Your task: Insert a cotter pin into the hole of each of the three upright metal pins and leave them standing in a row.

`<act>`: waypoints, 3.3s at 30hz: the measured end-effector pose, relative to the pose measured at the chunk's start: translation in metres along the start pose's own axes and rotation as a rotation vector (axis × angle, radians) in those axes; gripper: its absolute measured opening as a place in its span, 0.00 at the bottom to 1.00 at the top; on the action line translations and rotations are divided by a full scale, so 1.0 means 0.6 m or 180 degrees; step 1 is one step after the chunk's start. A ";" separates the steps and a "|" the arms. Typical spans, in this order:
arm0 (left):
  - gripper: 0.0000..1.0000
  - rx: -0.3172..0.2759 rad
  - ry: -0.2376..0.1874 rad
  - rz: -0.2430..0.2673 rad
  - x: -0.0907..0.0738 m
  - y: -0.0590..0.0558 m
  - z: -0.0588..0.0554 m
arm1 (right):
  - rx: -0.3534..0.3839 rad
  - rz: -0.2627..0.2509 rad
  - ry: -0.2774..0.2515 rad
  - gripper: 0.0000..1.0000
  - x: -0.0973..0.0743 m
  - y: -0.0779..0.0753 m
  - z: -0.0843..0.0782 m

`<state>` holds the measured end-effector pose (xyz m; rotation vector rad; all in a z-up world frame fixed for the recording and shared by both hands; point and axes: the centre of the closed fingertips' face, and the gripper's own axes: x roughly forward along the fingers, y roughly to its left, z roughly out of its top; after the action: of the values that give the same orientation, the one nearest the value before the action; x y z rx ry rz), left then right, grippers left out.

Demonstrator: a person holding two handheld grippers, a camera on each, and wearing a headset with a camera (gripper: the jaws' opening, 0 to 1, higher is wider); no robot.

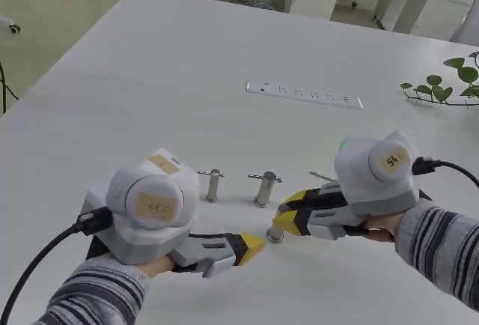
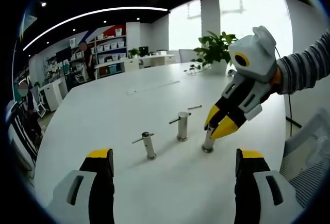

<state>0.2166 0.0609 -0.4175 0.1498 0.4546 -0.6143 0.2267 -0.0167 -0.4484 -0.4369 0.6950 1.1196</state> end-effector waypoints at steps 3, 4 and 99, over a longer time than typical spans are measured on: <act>0.98 -0.0004 0.0008 -0.0008 0.001 -0.001 -0.001 | -0.0010 0.0022 -0.0006 0.09 0.000 0.002 -0.001; 0.98 0.0001 0.0013 -0.0012 0.001 -0.002 -0.002 | -0.0012 0.0027 -0.0008 0.09 0.000 0.003 -0.001; 0.92 -0.0145 0.0029 -0.0223 0.010 -0.028 -0.008 | -0.0486 -0.0576 0.0982 0.00 -0.036 -0.247 -0.088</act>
<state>0.2093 0.0455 -0.4245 0.0937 0.4838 -0.6716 0.3427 -0.1222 -0.4740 -0.7990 0.8235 0.9455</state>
